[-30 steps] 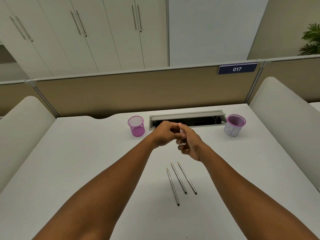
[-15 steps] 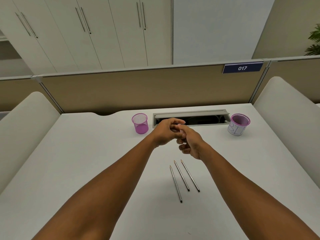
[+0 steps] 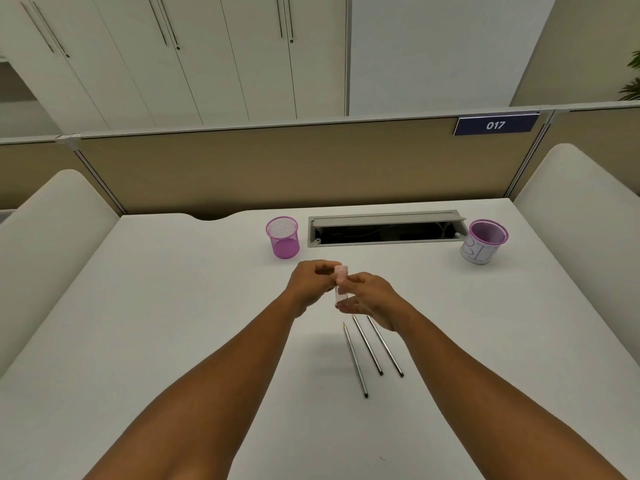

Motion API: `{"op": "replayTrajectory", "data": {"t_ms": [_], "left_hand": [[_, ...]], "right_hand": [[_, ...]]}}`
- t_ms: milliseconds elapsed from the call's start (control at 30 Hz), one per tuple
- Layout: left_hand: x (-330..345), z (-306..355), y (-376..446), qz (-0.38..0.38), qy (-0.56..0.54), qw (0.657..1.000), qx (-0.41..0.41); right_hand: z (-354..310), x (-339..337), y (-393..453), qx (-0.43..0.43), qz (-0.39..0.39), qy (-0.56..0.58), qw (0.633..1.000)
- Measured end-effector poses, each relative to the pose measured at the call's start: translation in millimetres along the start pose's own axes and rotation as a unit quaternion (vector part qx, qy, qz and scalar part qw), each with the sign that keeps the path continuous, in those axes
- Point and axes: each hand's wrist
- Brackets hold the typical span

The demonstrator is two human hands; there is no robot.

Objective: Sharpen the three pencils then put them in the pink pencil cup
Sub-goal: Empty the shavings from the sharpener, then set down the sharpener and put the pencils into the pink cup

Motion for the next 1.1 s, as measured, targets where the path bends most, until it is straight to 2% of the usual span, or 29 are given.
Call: {"op": "replayTrajectory", "data": {"t_ms": [200, 367, 533, 867, 1100], "left_hand": [[-12, -34, -2, 0.038, -0.033, 0.996, -0.077], [-19, -62, -5, 0.076, 0.009, 0.992, -0.098], [-19, -89, -3, 0.083, 0.017, 0.988, -0.126], [-16, -120, -2, 0.077, 0.084, 0.983, -0.143], [-18, -127, 3, 0.078, 0.069, 0.987, -0.121]], "right_hand": [[27, 23, 16, 0.025, 0.026, -0.035, 0.999], [48, 40, 31, 0.050, 0.054, -0.078, 0.994], [68, 52, 47, 0.057, 0.078, -0.158, 0.983], [93, 70, 62, 0.044, 0.108, -0.303, 0.946], [96, 74, 71, 0.058, 0.121, -0.273, 0.953]]}}
Point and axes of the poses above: each hand's wrist, its own y-axis towards the middle knuckle, its own x-axis out of the palm, z = x × y, and after that the axes turned 3 degrees about -y, right-handed
